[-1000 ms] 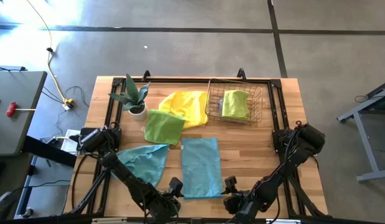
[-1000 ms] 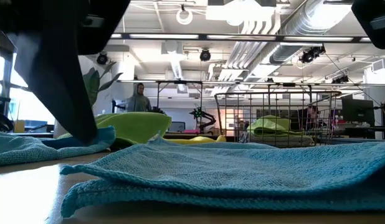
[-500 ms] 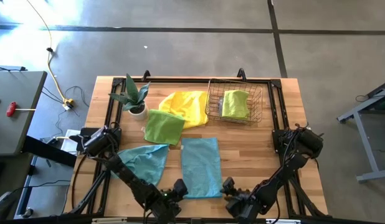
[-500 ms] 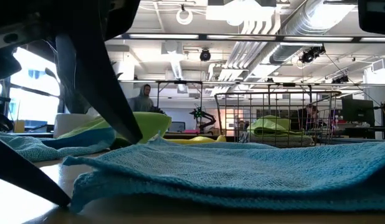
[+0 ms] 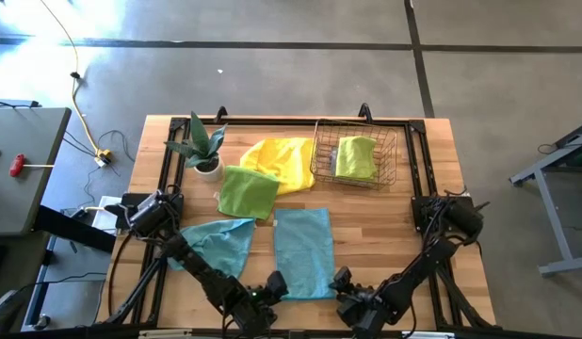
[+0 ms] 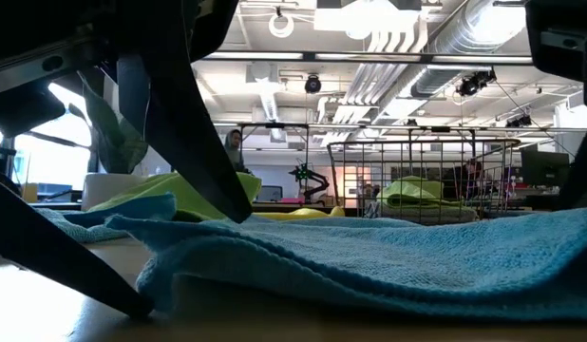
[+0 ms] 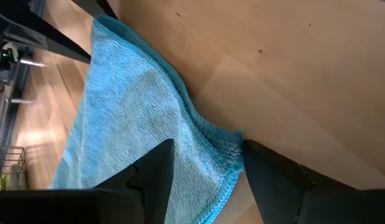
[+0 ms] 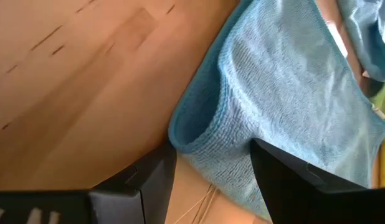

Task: Fold microfiber towels
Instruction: Fold the right blue microfiber towel

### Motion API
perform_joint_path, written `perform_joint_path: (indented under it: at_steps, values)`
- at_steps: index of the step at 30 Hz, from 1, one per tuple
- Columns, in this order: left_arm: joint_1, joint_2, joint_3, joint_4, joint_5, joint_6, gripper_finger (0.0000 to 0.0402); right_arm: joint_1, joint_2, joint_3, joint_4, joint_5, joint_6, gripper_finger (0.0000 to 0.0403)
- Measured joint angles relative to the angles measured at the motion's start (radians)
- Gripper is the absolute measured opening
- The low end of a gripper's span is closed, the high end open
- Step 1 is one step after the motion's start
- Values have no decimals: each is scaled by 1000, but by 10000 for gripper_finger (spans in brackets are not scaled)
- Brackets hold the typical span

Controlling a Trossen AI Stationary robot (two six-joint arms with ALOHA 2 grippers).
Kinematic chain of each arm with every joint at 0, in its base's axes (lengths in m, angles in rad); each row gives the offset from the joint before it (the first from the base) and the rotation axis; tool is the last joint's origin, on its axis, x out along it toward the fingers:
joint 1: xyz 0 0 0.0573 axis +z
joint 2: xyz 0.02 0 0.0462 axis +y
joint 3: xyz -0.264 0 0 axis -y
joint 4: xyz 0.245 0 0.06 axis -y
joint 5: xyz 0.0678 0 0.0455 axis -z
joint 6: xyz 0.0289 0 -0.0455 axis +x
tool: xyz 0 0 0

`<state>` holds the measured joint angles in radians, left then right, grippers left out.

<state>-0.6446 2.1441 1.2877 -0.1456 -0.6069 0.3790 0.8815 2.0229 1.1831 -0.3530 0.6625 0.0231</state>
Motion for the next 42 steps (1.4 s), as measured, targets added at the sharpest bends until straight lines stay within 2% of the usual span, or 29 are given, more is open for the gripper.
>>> perform_joint_path:
  at_steps: [3, 6, 14, 16, 18, 23, 29, 36, 42]
  values:
    - [2, 1, 0, 4, 5, 0, 171, -6, 1, 0, 5, 2, 12, 198]
    - [2, 2, -1, 10, 4, 0, 143, -14, 2, -1, 7, 1, 52, 174]
    - [3, -2, -3, 1, 4, -55, 15, -26, 4, -3, -5, -5, 144, 59]
    - [3, -6, -4, -4, 1, -84, 8, -26, 4, -3, -10, -35, 161, 23]
    - [3, -12, -5, -2, -4, -112, 12, -26, 4, -3, -9, -74, 161, 7]
    - [2, -31, 23, 10, 14, -275, 4, -27, 0, 14, -28, -147, 275, 10]
    - [10, -32, 91, -86, 142, -427, 2, -26, -3, 64, -53, -296, 315, 6]
    - [39, -35, 172, -269, 142, -526, 1, -48, -2, 132, -206, -281, 388, 2]
    - [61, -35, 254, -451, 45, -576, 1, -100, -5, 166, -357, -255, 444, 1]
